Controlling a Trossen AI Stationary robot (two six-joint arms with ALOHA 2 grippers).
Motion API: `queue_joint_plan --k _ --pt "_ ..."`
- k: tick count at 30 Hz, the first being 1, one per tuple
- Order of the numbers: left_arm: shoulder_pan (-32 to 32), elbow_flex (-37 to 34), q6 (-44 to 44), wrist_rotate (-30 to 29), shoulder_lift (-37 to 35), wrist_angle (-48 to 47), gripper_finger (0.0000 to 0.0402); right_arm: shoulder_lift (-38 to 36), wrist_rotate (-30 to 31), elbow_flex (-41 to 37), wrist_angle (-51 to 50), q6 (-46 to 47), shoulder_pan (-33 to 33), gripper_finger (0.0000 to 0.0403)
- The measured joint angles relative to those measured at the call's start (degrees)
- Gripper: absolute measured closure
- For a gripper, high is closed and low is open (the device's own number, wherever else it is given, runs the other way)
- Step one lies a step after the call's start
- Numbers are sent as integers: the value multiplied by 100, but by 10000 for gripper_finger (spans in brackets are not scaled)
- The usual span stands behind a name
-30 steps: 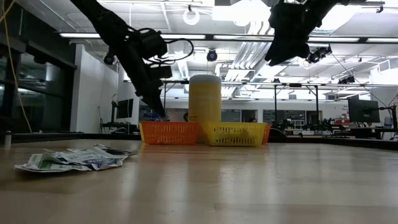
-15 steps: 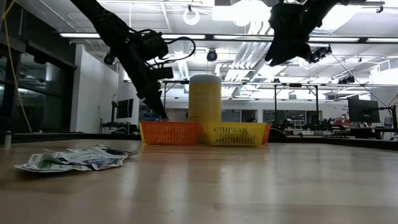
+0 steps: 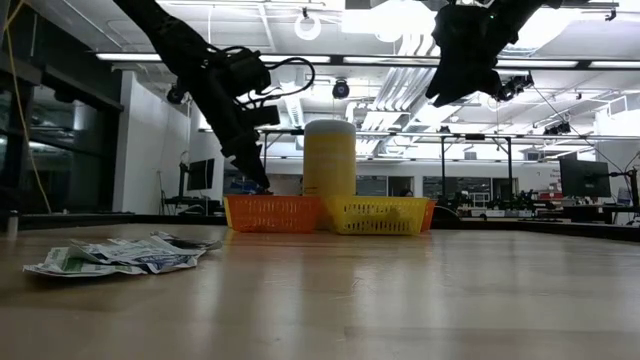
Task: Pick & Place First Aid Supplies
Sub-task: Put the orange ointment pack into the bottom orange basket, then put the black towelette pack into the bottom yellow basket
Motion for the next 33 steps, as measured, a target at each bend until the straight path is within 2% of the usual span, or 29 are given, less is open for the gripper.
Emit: queue_joint_plan --k 4,8,14,20,25,28,33 --pt "-48 0 -67 -61 -166 -83 269 0 0 0 -2 -2 0 245" --pt "-191 2 -204 -367 -523 -385 269 0 0 0 -9 -2 0 245" --pt "-555 6 -795 -369 -1006 -1496 269 0 -2 0 -81 -4 0 245" --pt "-1107 0 -2277 101 -1228 -2635 269 0 -37 0 -107 -147 0 245" --pt "-1844 0 -3928 485 -1232 -3063 269 0 -146 0 -105 -246 2 245" --pt "-2419 0 -4789 441 -1232 -3057 269 0 -272 0 -107 -331 0 245" --pt "-3359 0 -6215 38 -1232 -2903 269 0 -659 0 -109 -650 0 245"
